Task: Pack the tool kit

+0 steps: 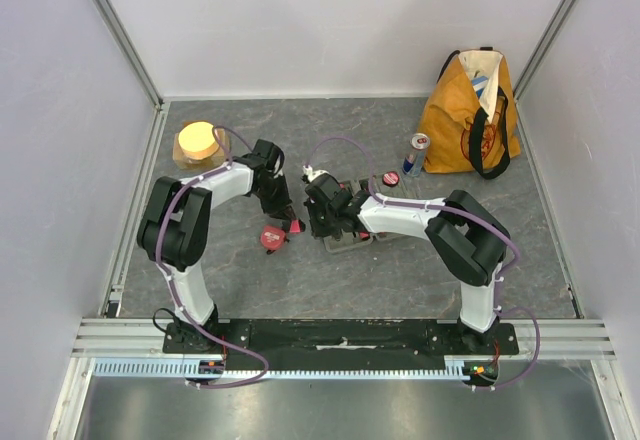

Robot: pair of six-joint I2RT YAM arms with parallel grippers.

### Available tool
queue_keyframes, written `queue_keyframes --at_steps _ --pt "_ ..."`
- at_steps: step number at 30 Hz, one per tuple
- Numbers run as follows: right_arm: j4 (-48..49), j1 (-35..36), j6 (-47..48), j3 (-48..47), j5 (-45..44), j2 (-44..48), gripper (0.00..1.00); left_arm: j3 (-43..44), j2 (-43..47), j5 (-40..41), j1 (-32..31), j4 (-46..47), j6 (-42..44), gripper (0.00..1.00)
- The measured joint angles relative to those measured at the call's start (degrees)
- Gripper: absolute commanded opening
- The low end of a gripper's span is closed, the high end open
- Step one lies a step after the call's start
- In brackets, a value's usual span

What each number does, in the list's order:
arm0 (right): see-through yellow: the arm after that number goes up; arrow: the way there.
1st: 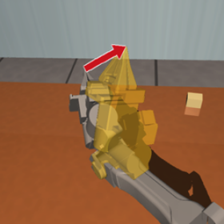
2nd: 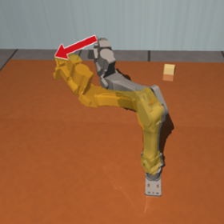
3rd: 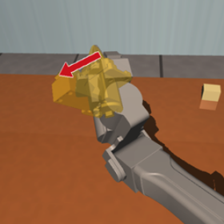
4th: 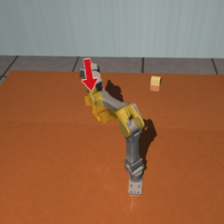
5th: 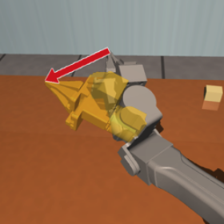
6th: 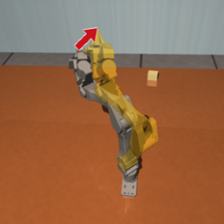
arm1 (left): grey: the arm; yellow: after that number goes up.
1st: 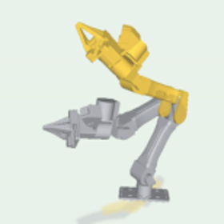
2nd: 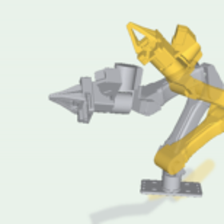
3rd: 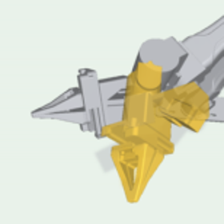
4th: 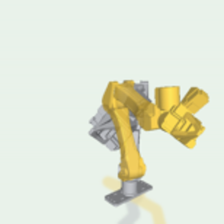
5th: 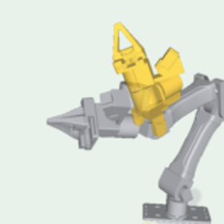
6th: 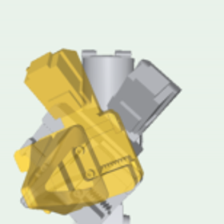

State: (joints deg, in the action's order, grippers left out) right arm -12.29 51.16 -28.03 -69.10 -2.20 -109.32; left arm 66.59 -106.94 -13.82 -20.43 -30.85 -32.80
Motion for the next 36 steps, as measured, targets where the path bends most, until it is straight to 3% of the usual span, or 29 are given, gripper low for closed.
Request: queue_keyframes --at_steps 12,21,33,36 --pt "2.64 3.41 0.33 -0.07 7.17 -2.49 0.0 -4.52 3.82 1.66 -0.02 -2.12 -4.55 0.24" --pt "3.8 2.99 -4.35 -0.72 3.37 -3.28 0.0 -7.85 6.43 1.22 0.0 -2.97 -4.66 0.24" --pt "4.04 0.61 -5.79 -0.94 -1.57 -3.23 0.11 -9.07 7.13 -0.87 0.07 -2.6 -4.66 0.24" --pt "3.41 0.74 -5.57 -0.74 -3.15 -2.73 0.16 -8.68 7.19 0.17 0.04 -3.48 -4.66 0.28"
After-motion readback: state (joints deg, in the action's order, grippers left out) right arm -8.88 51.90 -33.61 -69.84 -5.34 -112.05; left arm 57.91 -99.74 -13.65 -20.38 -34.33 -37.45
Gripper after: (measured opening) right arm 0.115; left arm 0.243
